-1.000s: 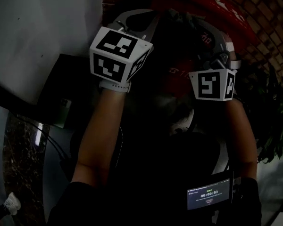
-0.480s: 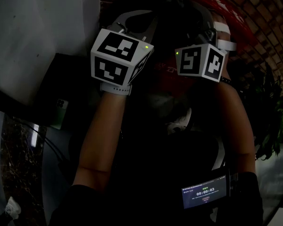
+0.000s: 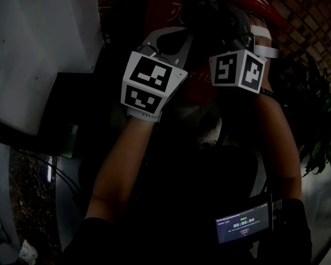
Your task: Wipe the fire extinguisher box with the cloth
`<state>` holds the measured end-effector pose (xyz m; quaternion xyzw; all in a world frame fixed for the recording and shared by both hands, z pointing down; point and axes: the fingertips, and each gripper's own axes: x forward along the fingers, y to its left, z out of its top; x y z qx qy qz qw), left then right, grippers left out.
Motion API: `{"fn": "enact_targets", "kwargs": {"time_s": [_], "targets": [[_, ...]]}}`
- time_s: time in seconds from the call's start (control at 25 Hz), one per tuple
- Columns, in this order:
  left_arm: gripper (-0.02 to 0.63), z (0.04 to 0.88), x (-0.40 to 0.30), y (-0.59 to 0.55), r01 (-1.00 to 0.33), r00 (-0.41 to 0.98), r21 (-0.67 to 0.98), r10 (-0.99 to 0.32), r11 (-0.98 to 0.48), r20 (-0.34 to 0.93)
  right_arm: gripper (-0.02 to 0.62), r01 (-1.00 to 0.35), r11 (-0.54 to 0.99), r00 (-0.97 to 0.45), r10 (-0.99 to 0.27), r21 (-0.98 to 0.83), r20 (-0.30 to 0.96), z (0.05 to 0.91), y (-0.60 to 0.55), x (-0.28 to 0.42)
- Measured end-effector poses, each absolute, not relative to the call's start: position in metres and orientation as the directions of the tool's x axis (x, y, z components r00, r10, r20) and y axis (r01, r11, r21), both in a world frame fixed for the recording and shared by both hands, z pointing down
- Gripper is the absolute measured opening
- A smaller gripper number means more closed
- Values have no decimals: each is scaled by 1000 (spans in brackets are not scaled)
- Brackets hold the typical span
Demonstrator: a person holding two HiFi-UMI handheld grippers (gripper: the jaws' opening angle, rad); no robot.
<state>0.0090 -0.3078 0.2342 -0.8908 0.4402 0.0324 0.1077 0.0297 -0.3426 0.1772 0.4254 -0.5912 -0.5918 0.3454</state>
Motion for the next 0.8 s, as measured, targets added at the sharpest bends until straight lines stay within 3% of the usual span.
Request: {"fn": "enact_targets", "kwargs": {"time_s": [0.8], "targets": [[3, 283, 27, -312, -798, 593, -165, -804, -579, -44, 36, -121, 4, -137, -990, 993, -13, 175, -349, 219]]}}
